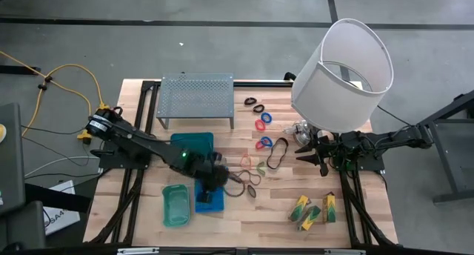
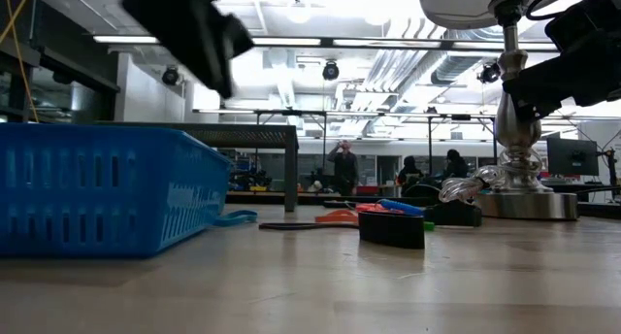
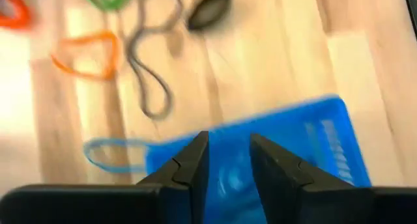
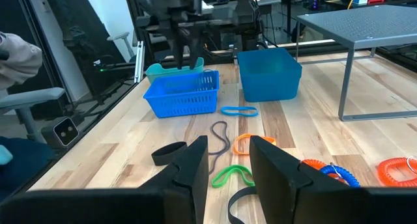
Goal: Pick & Place Office Desk Supplies
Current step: Put the orange rubber band into the bottom blue bin
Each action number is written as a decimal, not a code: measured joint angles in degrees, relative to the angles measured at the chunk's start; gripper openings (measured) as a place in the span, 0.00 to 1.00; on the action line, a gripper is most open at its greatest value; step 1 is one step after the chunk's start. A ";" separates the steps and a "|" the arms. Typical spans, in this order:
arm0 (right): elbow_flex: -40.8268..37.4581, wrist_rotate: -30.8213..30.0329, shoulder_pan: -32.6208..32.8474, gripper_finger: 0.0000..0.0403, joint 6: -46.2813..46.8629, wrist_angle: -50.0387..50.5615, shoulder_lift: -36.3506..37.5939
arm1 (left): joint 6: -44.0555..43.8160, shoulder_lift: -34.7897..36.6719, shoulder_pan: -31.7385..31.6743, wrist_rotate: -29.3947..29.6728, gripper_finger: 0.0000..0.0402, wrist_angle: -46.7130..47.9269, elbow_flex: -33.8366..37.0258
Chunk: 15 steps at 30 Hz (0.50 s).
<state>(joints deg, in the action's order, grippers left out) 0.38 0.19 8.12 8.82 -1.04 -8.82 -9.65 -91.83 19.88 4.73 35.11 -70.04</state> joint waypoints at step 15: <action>0.02 0.00 0.02 0.25 -0.01 0.00 0.00 | 7.49 -0.04 -10.13 -0.14 0.26 -6.31 -0.85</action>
<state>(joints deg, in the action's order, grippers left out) 0.40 0.19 8.14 8.80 -1.04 -8.82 -2.16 -91.88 9.76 4.59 28.80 -70.89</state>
